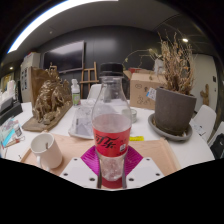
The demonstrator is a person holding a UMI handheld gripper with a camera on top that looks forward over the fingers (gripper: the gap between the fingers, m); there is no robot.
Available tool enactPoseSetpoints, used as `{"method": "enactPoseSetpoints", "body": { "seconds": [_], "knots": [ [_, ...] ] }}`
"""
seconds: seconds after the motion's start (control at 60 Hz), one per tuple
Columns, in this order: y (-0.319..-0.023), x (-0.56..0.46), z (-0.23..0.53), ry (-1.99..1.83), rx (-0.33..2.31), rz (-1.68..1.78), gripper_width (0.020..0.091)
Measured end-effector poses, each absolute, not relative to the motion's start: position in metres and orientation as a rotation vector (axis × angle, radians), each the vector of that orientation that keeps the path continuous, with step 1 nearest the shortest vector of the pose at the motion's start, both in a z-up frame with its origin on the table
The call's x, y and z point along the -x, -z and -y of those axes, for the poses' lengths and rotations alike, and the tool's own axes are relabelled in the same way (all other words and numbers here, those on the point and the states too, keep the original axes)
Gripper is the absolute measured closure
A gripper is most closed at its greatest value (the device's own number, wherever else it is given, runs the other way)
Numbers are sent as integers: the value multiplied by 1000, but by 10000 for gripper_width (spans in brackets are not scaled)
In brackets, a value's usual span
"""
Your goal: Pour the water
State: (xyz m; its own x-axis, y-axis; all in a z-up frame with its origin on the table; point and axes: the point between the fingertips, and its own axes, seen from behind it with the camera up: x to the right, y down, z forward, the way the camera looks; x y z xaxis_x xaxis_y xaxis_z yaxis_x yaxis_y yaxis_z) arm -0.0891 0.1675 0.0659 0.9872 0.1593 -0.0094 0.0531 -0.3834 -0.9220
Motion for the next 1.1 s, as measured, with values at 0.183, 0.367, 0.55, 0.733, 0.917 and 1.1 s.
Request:
{"method": "enactPoseSetpoints", "body": {
  "seconds": [0.183,0.367,0.55,0.733,0.917,1.1],
  "knots": [
    [-66,88,-163,-123,1960,134,695],
    [-71,88,-146,-110,2033,126,228],
    [-107,91,-89,-38,2129,53,252],
    [-154,120,6,14,2208,0,251],
    [-185,164,90,60,2230,0,247],
    [-207,190,129,90,2203,21,248]
  ]
}}
